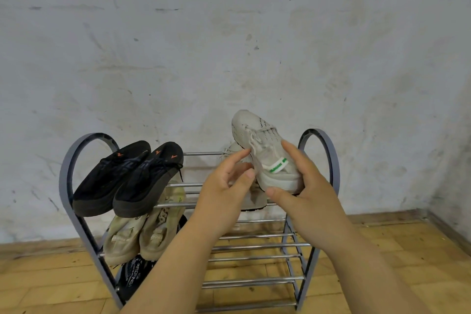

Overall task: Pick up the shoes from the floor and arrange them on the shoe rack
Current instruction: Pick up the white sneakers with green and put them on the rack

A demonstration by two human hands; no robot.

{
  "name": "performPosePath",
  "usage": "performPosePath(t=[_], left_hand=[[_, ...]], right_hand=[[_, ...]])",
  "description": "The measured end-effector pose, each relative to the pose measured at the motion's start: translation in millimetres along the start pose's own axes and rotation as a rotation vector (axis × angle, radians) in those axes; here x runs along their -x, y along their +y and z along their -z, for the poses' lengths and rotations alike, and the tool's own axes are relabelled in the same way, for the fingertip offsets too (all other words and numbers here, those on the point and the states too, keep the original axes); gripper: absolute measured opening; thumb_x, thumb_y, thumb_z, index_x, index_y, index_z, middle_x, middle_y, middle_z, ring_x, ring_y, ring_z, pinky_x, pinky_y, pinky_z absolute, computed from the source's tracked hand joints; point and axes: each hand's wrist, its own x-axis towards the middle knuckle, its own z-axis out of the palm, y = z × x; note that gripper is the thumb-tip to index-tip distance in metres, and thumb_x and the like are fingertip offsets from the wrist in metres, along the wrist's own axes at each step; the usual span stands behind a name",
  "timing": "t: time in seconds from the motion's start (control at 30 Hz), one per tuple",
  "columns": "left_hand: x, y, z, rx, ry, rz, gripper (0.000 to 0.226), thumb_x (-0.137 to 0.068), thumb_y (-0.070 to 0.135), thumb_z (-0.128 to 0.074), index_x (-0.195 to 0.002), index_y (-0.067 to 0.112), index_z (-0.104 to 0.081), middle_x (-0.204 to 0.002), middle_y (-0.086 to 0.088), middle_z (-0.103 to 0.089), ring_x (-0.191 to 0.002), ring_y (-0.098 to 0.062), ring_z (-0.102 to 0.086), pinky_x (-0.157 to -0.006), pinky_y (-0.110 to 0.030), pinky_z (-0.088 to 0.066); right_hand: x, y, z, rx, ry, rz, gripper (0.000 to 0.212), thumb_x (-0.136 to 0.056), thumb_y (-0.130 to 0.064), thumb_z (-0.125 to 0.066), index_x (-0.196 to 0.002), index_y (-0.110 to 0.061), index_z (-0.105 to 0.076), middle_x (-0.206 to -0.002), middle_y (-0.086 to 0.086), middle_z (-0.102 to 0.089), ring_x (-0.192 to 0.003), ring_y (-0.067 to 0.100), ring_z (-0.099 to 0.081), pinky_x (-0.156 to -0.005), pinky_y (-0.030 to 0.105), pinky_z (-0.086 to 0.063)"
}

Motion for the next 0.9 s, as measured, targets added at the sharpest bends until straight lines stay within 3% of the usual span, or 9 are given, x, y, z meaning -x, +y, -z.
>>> performPosePath(t=[0.07, 0.13, 0.23, 0.37, 0.47, 0.63, 0.8, 0.9], left_hand=[[-2, -15, 8, -0.281, 0.029, -0.034, 0.040, -0.101, 0.034, -0.061, -0.138, 0.048, -0.055, -0.134, 0.023, -0.060, -0.128, 0.004, -0.052, -0.106, -0.020, -0.041], [-3, -32, 14, -0.476, -0.017, 0.021, 0.042, -0.101, 0.043, -0.059, -0.142, 0.044, -0.054, -0.141, 0.018, -0.051, -0.128, 0.000, -0.048, -0.106, -0.019, -0.037], [-3, -46, 17, -0.594, -0.079, 0.132, 0.039, -0.100, 0.058, -0.049, -0.135, 0.046, -0.059, -0.132, 0.013, -0.054, -0.117, -0.006, -0.054, -0.109, -0.034, -0.043], [0, -46, 21, -0.625, -0.130, 0.148, 0.054, -0.094, 0.065, -0.054, -0.144, 0.046, -0.052, -0.124, 0.018, -0.050, -0.115, -0.007, -0.054, -0.107, -0.033, -0.044], [2, -47, 23, -0.650, -0.163, 0.143, 0.067, -0.085, 0.066, -0.063, -0.147, 0.049, -0.045, -0.128, 0.019, -0.048, -0.119, -0.006, -0.054, -0.107, -0.032, -0.045], [4, -49, 17, -0.613, -0.112, 0.136, 0.068, -0.087, 0.060, -0.067, -0.149, 0.044, -0.045, -0.136, 0.019, -0.050, -0.123, -0.007, -0.053, -0.110, -0.037, -0.045], [4, -54, 6, -0.608, -0.030, 0.141, 0.067, -0.088, 0.058, -0.066, -0.150, 0.043, -0.045, -0.147, 0.018, -0.052, -0.132, -0.009, -0.050, -0.115, -0.042, -0.041], [4, -55, -1, -0.623, 0.005, 0.125, 0.065, -0.089, 0.056, -0.067, -0.150, 0.041, -0.047, -0.147, 0.016, -0.055, -0.132, -0.008, -0.051, -0.117, -0.042, -0.038]], right_hand=[[-4, 4, -7, 0.049, 0.040, 0.026, 0.078, -0.091, -0.018, -0.074, -0.137, -0.068, -0.036, -0.154, -0.024, -0.037, -0.139, -0.002, -0.042, -0.111, 0.030, -0.046], [-10, 9, -12, 0.101, 0.107, 0.015, 0.074, -0.093, -0.022, -0.073, -0.135, -0.069, -0.033, -0.161, -0.019, -0.028, -0.146, 0.001, -0.032, -0.118, 0.031, -0.037], [-22, 29, -8, 0.192, 0.138, -0.062, 0.076, -0.095, -0.027, -0.072, -0.149, -0.057, -0.028, -0.166, -0.014, -0.022, -0.152, 0.007, -0.023, -0.121, 0.034, -0.031], [-29, 62, -1, 0.395, -0.034, -0.257, 0.081, -0.093, -0.033, -0.069, -0.160, -0.036, -0.025, -0.158, -0.004, -0.035, -0.141, 0.017, -0.039, -0.110, 0.032, -0.037], [-29, 69, -2, 0.398, -0.010, -0.284, 0.081, -0.090, -0.034, -0.071, -0.159, -0.036, -0.028, -0.147, -0.006, -0.044, -0.131, 0.016, -0.048, -0.105, 0.033, -0.043], [-28, 67, -6, 0.405, 0.060, -0.303, 0.075, -0.090, -0.032, -0.071, -0.156, -0.031, -0.035, -0.147, 0.000, -0.049, -0.130, 0.020, -0.051, -0.108, 0.040, -0.046], [-18, 65, -7, 0.550, 0.115, -0.319, 0.069, -0.076, -0.057, -0.060, -0.137, -0.026, -0.051, -0.120, 0.000, -0.063, -0.112, 0.025, -0.060, -0.092, 0.045, -0.056], [-15, 56, 2, 0.703, 0.163, -0.274, 0.072, -0.081, -0.049, -0.075, -0.145, -0.026, -0.050, -0.138, 0.004, -0.055, -0.128, 0.031, -0.047, -0.103, 0.043, -0.046]])
